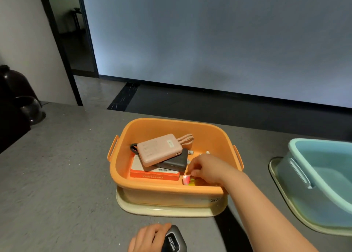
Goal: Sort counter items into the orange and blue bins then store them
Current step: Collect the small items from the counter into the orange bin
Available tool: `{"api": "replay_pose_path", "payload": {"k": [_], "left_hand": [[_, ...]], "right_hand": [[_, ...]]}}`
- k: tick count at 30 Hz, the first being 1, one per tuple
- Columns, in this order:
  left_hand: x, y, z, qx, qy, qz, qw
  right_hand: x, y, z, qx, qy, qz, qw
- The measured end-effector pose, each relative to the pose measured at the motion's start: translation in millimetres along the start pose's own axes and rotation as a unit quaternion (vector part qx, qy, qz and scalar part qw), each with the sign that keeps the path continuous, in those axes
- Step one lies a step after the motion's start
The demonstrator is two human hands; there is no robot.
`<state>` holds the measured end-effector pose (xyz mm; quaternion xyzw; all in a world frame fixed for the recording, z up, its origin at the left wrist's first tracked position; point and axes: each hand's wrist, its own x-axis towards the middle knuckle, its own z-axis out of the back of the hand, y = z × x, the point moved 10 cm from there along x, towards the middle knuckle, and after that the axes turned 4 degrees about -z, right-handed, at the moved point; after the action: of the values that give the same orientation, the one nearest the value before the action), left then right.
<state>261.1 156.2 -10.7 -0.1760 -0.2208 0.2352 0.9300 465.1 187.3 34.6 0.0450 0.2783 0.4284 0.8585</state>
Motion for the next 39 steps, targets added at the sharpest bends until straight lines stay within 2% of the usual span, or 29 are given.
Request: {"api": "replay_pose_path", "payload": {"k": [2,5,8,10,13,16,18,24,30,36,37,39], "left_hand": [[-1.6,0.8,-0.9,0.002,0.006,-0.009,1.000],[-1.8,7.1,-1.9,0.024,0.029,0.000,0.999],[-2.5,11.9,1.7,0.007,0.012,0.026,1.000],[-6.4,14.5,2.7,-0.022,-0.002,0.045,0.999],[-13.0,13.8,0.0,-0.028,0.003,0.047,0.999],[-14.7,15.6,-1.5,-0.025,0.001,0.053,0.998],[-16.7,16.6,-2.8,-0.027,0.004,0.059,0.998],[-25.3,16.3,0.1,-0.034,0.006,0.065,0.997],[-29.3,15.9,1.8,-0.037,0.006,0.071,0.997],[-26.2,18.6,-1.6,-0.041,0.026,0.082,0.995],[-25.2,19.6,-2.7,-0.040,0.030,0.084,0.995],[-22.6,21.6,-3.6,-0.043,0.034,0.089,0.995]], "right_hand": [[-13.2,-2.1,30.8,0.050,-0.132,-0.004,0.990],[-66.6,-12.4,74.0,0.139,-0.345,0.023,0.928],[-132.6,-27.9,69.2,0.229,-0.452,0.071,0.859],[-168.7,-46.5,45.8,0.252,-0.490,0.070,0.832],[-196.7,-78.6,-7.0,0.256,-0.473,0.013,0.843],[-198.6,-87.9,-70.1,0.219,-0.355,-0.030,0.908],[-201.0,-87.0,-102.5,0.197,-0.293,-0.049,0.934],[-205.7,-75.7,-141.9,0.079,-0.207,-0.088,0.971],[-203.8,-76.9,-137.6,0.078,-0.202,-0.112,0.970],[-196.9,-53.7,-103.7,0.127,-0.176,-0.084,0.973],[-198.2,-45.4,-87.0,0.140,-0.194,-0.069,0.968],[-203.8,-26.6,-37.8,0.163,-0.288,-0.010,0.944]]}}
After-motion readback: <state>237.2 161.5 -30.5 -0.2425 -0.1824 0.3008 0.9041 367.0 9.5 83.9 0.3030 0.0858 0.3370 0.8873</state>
